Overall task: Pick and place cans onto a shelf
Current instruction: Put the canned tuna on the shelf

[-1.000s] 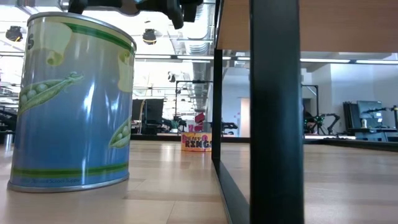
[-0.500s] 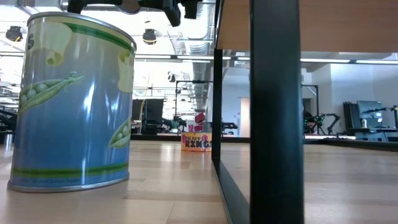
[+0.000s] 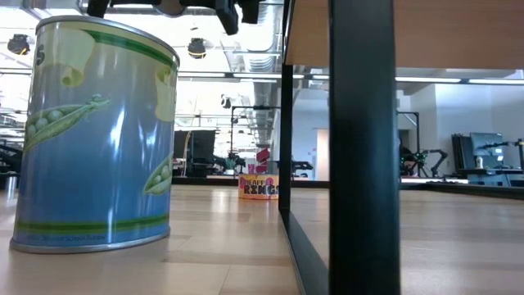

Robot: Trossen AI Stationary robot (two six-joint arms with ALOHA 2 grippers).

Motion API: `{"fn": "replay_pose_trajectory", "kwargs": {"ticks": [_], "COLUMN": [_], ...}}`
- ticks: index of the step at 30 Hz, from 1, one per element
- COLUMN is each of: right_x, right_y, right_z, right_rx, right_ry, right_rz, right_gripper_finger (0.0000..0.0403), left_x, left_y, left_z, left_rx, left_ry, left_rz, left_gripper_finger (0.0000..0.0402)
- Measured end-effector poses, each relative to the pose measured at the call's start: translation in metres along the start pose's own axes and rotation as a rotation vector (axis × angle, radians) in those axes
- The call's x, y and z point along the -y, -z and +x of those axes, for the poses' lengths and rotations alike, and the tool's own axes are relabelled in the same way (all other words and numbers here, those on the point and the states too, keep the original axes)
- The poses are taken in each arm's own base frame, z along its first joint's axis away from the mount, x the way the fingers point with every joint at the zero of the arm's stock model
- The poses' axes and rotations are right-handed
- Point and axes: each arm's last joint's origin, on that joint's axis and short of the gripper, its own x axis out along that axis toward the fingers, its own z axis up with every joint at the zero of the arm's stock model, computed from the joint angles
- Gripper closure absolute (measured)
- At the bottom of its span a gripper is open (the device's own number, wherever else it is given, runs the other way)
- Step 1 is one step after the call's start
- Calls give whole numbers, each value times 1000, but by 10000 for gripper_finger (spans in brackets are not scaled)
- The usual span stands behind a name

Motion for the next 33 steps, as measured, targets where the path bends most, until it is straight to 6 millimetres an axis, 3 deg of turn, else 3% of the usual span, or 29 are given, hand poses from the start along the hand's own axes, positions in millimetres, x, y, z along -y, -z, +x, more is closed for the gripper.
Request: {"fn": "replay_pose_trajectory", "kwargs": {"ticks": [6, 14, 23, 28, 33], "right_x": [0, 0, -4, -17, -48], "right_y": [0, 0, -14, -37, -63], "right_z": [0, 0, 1, -3, -35], "right_rx": [-5, -24, 3, -10, -152], "right_ry": [13, 13, -6, 8, 120], "right_rz": [-29, -84, -149, -281, -486], "right_gripper_finger": [278, 272, 271, 271, 271], "left_x": [1, 1, -10, -39, -72], "left_y": [0, -2, -2, 2, 24], "left_z": [0, 0, -2, -10, -29], "left_rx": [4, 42, 21, 46, 140], "left_ry": [5, 19, -8, -48, -72], "left_rz": [7, -25, -45, -300, -675], "left_gripper_finger": [271, 177, 186, 197, 228]}}
